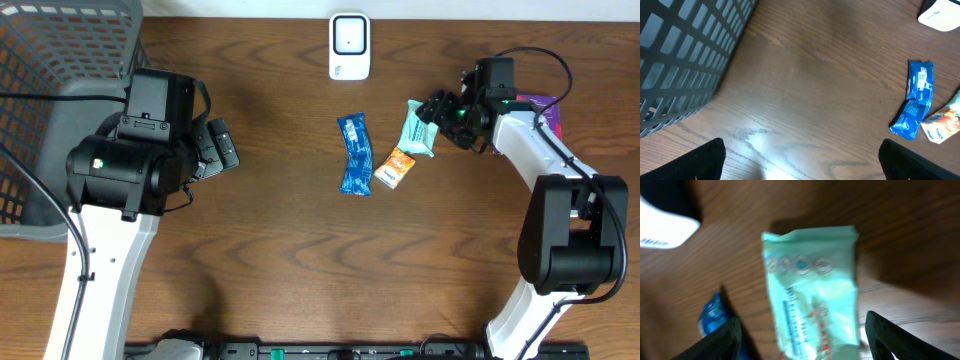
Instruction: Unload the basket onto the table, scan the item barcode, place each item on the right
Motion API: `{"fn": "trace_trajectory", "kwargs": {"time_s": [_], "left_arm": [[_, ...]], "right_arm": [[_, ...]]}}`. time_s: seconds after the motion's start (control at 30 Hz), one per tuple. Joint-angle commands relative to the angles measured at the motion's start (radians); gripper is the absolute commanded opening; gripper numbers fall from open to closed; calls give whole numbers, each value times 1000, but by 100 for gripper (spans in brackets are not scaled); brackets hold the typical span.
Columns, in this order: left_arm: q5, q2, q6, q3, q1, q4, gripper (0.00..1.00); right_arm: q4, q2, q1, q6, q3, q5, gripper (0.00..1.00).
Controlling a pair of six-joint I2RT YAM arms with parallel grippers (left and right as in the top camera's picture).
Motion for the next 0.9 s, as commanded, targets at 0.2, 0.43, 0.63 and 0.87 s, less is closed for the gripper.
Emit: {"fn": "trace_trajectory", "kwargs": {"time_s": [0.2,0.43,0.63,0.87], "left_arm": [[-17,-8,6,6,3,-3,98],[-17,-8,6,6,3,-3,98],[-17,-8,6,6,3,-3,98],[-17,-8,6,6,3,-3,98]], "right_arm": [[18,78,4,-8,-21,57,74],[74,192,16,-9,-21,-72,68],[79,221,14,-8,-21,-98,13],[84,180,13,17,2,-161,1]]}}
